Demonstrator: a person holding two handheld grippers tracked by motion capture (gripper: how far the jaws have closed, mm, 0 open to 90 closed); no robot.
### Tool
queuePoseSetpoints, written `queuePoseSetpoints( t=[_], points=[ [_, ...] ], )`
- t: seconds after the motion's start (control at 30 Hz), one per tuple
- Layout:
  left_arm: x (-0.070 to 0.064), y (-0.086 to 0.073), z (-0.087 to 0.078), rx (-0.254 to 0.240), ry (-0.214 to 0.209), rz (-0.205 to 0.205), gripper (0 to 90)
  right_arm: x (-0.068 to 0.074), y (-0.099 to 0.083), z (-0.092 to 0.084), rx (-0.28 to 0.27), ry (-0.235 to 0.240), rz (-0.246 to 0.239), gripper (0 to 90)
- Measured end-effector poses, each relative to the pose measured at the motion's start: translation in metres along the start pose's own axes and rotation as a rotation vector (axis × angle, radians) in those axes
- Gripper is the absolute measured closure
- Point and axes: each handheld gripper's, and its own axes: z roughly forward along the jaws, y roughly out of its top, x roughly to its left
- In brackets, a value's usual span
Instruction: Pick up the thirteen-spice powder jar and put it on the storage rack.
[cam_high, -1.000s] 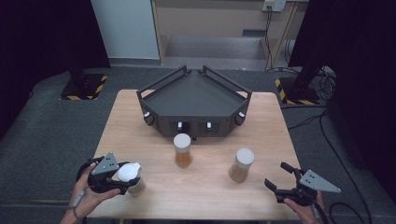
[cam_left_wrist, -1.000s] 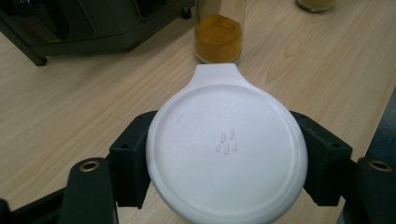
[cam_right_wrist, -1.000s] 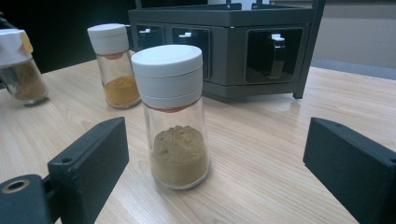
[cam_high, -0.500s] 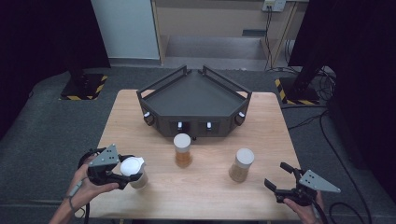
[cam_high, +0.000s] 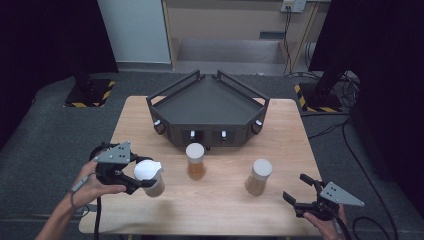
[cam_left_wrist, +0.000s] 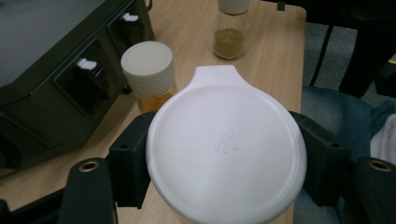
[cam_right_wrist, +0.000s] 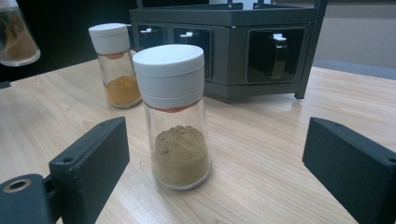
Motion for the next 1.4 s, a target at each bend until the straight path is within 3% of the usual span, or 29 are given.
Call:
queuePoseSetpoints(
  t=[0.27, 0.4, 1.1, 1.4],
  points=[
    [0.015, 0.028, 0.002, 0.01, -0.074, 0.056, 30.1, 0.0, 0.0, 0.0, -0.001, 0.0, 0.003, 7.5],
    [0.019, 0.038, 0.002, 0.017, -0.083, 0.061, 30.1, 0.0, 0.0, -0.001, -0.002, -0.001, 0.004, 7.5],
    [0.047, 0.088, -0.015, -0.022, -0.016, 0.01, 30.2, -0.001, -0.001, -0.001, -0.002, 0.0, 0.004, 7.6],
    [0.063, 0.118, -0.018, -0.021, 0.039, -0.02, 30.1, -0.002, -0.001, -0.001, -0.003, -0.001, 0.006, 7.6]
  ],
)
